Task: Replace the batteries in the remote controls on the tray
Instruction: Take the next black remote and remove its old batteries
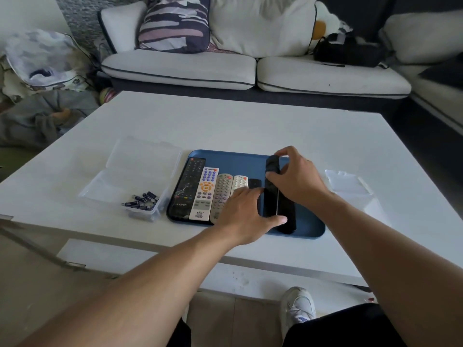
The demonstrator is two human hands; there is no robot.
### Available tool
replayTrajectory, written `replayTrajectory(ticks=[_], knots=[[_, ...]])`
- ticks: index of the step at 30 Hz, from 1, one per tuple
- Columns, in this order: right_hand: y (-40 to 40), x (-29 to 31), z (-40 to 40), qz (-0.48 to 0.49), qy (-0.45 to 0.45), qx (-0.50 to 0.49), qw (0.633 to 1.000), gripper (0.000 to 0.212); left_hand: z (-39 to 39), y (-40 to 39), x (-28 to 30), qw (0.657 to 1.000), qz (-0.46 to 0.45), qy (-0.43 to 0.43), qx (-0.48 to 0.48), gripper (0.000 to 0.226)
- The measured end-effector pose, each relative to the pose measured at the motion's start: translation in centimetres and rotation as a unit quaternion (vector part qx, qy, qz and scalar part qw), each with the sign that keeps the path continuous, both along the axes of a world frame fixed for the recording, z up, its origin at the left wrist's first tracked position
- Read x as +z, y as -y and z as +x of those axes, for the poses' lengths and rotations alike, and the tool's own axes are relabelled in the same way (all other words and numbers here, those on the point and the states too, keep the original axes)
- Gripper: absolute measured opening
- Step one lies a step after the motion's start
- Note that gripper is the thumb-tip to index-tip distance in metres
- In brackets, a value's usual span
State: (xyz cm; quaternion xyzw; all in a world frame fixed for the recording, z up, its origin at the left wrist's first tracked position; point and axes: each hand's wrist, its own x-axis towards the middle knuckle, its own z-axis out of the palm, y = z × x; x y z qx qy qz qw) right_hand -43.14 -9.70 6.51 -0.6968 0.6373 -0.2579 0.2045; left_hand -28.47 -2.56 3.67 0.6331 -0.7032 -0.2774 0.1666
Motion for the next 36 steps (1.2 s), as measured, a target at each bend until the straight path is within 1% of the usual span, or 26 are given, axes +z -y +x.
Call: replayTrajectory(ticks=[1, 3, 4, 5, 6, 8, 10, 13, 14, 15, 17, 18, 20, 22, 23, 24, 27, 30, 34, 36], knots=[[-0.4, 0.6, 0.4, -0.029, -0.001, -0.006, 1.000, 0.038, -0.2, -0.2, 0.4, 0.999, -0.008, -0.039, 0.031, 0.071], [-1.5, 2.2, 1.4, -0.078, -0.014, -0.007, 0.997, 0.037, -0.3, -0.3, 1.3, 0.990, -0.026, -0.109, 0.080, 0.041], [-2.0, 3.0, 1.8, -0.088, -0.013, 0.000, 0.996, 0.037, -0.3, -0.2, 1.7, 0.986, -0.028, -0.136, 0.098, 0.026], [-2.5, 3.5, 2.2, -0.087, 0.001, 0.012, 0.996, 0.037, -0.1, 0.0, 1.7, 0.978, -0.025, -0.169, 0.116, 0.015], [-3.0, 3.9, 2.6, -0.079, 0.025, 0.027, 0.996, 0.036, 0.2, 0.2, 1.7, 0.965, -0.014, -0.223, 0.139, 0.009], [-3.5, 4.1, 2.9, -0.055, 0.078, 0.047, 0.994, 0.032, 0.9, 0.5, 1.8, 0.916, 0.017, -0.356, 0.184, 0.014], [-3.7, 3.9, 2.9, -0.034, 0.115, 0.031, 0.992, 0.031, 1.7, 0.5, 2.3, 0.864, 0.018, -0.455, 0.216, 0.024], [-3.8, 3.1, 2.7, 0.030, 0.153, -0.022, 0.987, 0.025, 3.0, 0.6, 3.3, 0.794, 0.010, -0.555, 0.246, 0.030], [-3.9, 2.6, 2.8, 0.065, 0.173, -0.029, 0.982, 0.026, 3.3, 0.5, 3.7, 0.778, 0.010, -0.578, 0.246, 0.029], [-3.9, 2.1, 3.0, 0.110, 0.205, -0.031, 0.972, 0.031, 3.6, 0.5, 3.7, 0.768, 0.012, -0.592, 0.243, 0.028], [-4.1, 1.3, 3.5, 0.206, 0.289, -0.022, 0.935, 0.039, 4.3, 0.4, 3.7, 0.763, 0.015, -0.601, 0.236, 0.027], [-4.2, 1.2, 3.7, 0.238, 0.324, -0.012, 0.915, 0.041, 4.5, 0.4, 3.6, 0.765, 0.015, -0.600, 0.234, 0.027], [-4.4, 1.2, 3.9, 0.268, 0.380, 0.006, 0.885, 0.040, 5.1, 0.3, 3.6, 0.768, 0.015, -0.595, 0.237, 0.021], [-4.5, 1.6, 4.1, 0.279, 0.427, 0.011, 0.860, 0.035, 5.5, 0.4, 3.8, 0.758, 0.022, -0.604, 0.243, 0.009], [-4.5, 1.7, 4.1, 0.281, 0.441, 0.010, 0.852, 0.034, 5.6, 0.4, 3.8, 0.755, 0.025, -0.609, 0.243, 0.009], [-4.4, 1.7, 4.2, 0.281, 0.449, 0.011, 0.848, 0.034, 5.8, 0.5, 3.8, 0.755, 0.026, -0.609, 0.242, 0.013], [-4.4, 1.6, 4.3, 0.283, 0.444, 0.025, 0.850, 0.037, 6.1, 0.5, 3.6, 0.770, 0.021, -0.594, 0.232, 0.021], [-4.2, 1.3, 4.5, 0.270, 0.429, 0.040, 0.861, 0.039, 6.4, 0.3, 3.6, 0.779, 0.022, -0.587, 0.220, 0.019], [-4.0, 1.5, 4.7, 0.260, 0.399, 0.057, 0.878, 0.032, 7.0, 0.4, 3.5, 0.790, 0.020, -0.573, 0.218, 0.016], [-3.9, 1.4, 4.9, 0.250, 0.382, 0.056, 0.888, 0.031, 7.3, 0.4, 3.4, 0.785, 0.022, -0.577, 0.222, 0.016]])
